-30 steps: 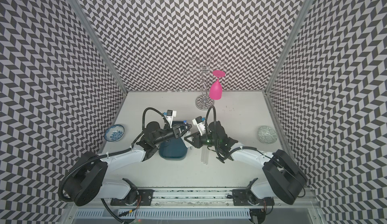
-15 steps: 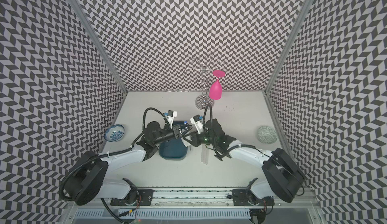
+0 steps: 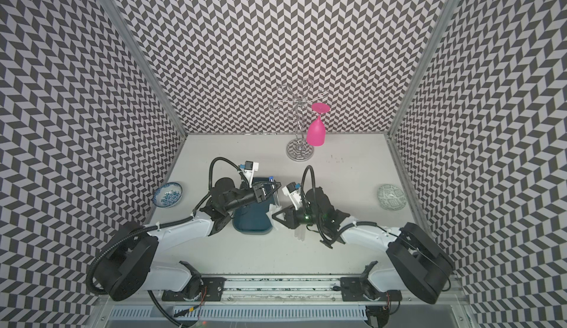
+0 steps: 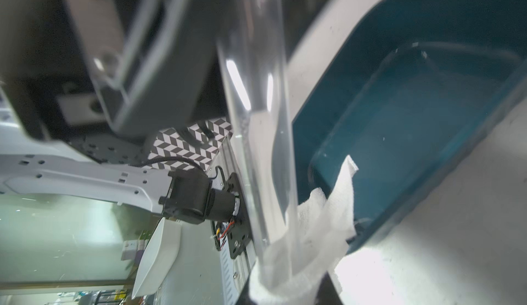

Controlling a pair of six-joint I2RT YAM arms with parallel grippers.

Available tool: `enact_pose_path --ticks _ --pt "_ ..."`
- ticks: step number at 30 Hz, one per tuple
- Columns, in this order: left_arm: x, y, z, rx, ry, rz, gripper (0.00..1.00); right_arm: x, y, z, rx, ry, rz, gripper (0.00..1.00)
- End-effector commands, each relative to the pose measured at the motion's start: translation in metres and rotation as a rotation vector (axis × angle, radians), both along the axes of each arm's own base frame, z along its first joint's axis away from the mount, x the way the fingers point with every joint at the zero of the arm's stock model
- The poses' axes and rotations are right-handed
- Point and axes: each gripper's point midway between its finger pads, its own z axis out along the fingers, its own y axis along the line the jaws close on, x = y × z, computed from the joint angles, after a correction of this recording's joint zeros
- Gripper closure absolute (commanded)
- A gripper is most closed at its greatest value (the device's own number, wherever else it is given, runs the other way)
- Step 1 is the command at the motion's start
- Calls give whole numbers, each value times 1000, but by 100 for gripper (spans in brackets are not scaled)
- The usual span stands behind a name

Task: Wipe the exteriors of test tubes
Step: Wipe the dirt from the test tube.

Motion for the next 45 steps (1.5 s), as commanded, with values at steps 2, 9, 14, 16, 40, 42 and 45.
enact_pose_path --ticks 2,9,14,16,40,42,45 --pt "-4 -2 3 -15 -13 -25 86 10 -1 21 52 -43 -55 79" --pt "-4 -2 7 -23 -15 -29 86 53 27 61 37 -184 -18 79" --pt "-4 -2 11 -14 -25 -29 86 67 41 73 71 -198 0 80" --pt "-4 -2 11 -13 -26 -29 86 60 40 68 83 -174 9 80" --pt "-5 3 10 -26 -18 -29 85 68 28 74 61 -207 -3 79" --pt "-5 5 9 -16 -22 -19 85 61 26 65 63 -178 6 79" --pt "-2 8 6 -10 -14 -9 85 43 18 44 49 -123 3 79"
